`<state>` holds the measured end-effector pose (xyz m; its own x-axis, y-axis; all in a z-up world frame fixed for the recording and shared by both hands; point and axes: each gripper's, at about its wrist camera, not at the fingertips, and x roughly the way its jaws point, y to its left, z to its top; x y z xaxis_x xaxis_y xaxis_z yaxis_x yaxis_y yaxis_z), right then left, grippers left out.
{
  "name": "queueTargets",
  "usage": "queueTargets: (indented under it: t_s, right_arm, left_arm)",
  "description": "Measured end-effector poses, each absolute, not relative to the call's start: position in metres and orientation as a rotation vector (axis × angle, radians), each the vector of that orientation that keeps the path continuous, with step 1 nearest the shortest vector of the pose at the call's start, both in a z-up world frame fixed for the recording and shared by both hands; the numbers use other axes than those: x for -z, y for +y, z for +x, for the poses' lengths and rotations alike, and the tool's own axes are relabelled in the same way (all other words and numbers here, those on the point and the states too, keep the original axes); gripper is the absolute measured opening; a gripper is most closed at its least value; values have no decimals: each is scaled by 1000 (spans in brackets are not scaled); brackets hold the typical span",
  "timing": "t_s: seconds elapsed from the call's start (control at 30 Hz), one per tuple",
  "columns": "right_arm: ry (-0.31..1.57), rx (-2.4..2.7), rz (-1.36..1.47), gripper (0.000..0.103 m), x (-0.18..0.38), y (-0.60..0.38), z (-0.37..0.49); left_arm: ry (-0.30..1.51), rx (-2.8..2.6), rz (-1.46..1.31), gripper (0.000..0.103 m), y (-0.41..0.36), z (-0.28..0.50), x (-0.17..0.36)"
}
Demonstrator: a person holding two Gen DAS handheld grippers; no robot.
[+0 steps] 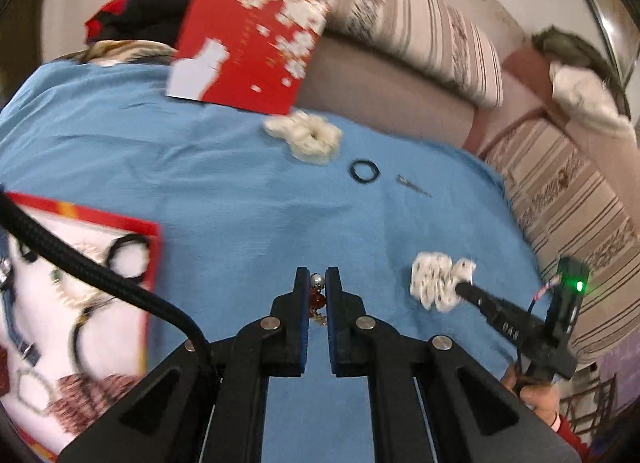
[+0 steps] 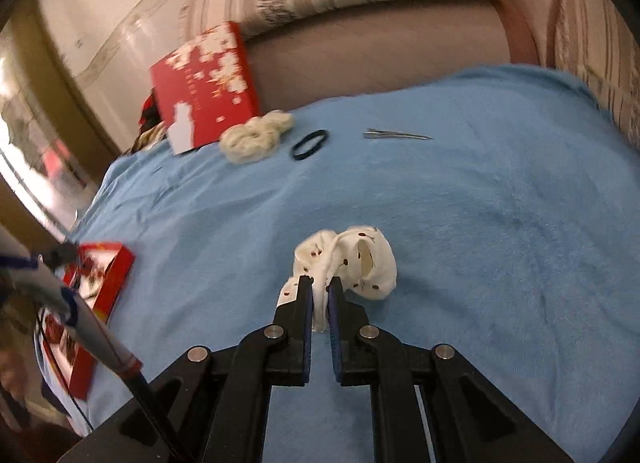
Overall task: Organize jewelry
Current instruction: 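Carry the red bracelet and cherry scrunchie into the box and open both grippers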
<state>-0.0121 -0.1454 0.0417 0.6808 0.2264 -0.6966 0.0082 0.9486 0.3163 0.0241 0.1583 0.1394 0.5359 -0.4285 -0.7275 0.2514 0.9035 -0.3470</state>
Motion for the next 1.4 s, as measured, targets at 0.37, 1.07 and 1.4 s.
queueTargets:
  t_s: [0.37, 1.07, 1.4]
  right_arm:
    - [751, -270, 177, 7, -94, -43, -31]
    - [878, -251, 63, 67, -79, 22, -7]
    - [1054, -184, 72, 33, -20, -3, -6]
  left_arm:
    - [893, 208, -323, 7, 289, 18, -126]
    - [1028, 2, -490, 7, 393, 40, -60]
    - [924, 126, -518, 39, 367, 29, -83]
